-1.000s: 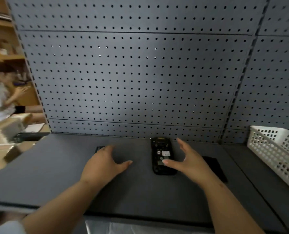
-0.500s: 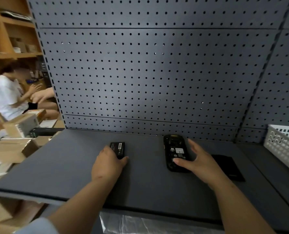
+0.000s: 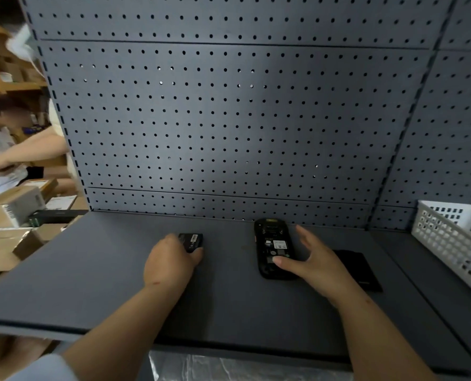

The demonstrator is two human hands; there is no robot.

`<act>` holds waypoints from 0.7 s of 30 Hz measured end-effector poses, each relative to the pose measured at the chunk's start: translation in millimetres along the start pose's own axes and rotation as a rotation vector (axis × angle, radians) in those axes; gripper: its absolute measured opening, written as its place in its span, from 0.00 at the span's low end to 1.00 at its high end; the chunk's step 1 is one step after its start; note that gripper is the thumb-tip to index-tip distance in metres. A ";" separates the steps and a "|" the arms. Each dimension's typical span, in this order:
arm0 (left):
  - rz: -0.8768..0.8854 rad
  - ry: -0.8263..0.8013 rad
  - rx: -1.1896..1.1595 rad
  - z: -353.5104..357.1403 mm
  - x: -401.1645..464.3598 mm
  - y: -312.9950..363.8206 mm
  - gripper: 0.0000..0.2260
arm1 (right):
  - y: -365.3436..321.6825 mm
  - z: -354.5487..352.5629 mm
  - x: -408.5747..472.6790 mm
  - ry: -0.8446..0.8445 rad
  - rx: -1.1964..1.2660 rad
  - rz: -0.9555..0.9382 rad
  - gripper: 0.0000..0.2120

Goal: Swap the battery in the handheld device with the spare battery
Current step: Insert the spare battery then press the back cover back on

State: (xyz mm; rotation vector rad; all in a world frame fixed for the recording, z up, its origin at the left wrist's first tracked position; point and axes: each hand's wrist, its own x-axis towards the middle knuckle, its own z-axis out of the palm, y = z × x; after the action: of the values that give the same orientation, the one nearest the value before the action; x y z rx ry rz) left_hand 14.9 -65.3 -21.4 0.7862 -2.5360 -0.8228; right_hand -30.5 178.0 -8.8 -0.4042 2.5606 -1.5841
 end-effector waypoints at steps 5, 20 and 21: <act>0.112 -0.035 -0.063 6.8 -14.8 35.9 0.18 | 0.3 -1.5 -0.1 -0.006 -0.002 -0.030 0.42; 0.264 -0.241 -0.196 41.6 -46.5 105.6 0.16 | 6.4 -18.4 2.7 -0.162 -0.033 -0.073 0.28; 0.262 -0.247 -0.207 42.4 -46.8 106.6 0.16 | 6.3 -19.2 3.1 -0.178 -0.036 -0.072 0.29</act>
State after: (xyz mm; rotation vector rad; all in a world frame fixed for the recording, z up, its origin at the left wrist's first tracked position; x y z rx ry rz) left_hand -11.2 52.9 4.9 0.2937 -2.6300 -1.1257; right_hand -38.8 196.4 -5.7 -0.6185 2.4688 -1.4532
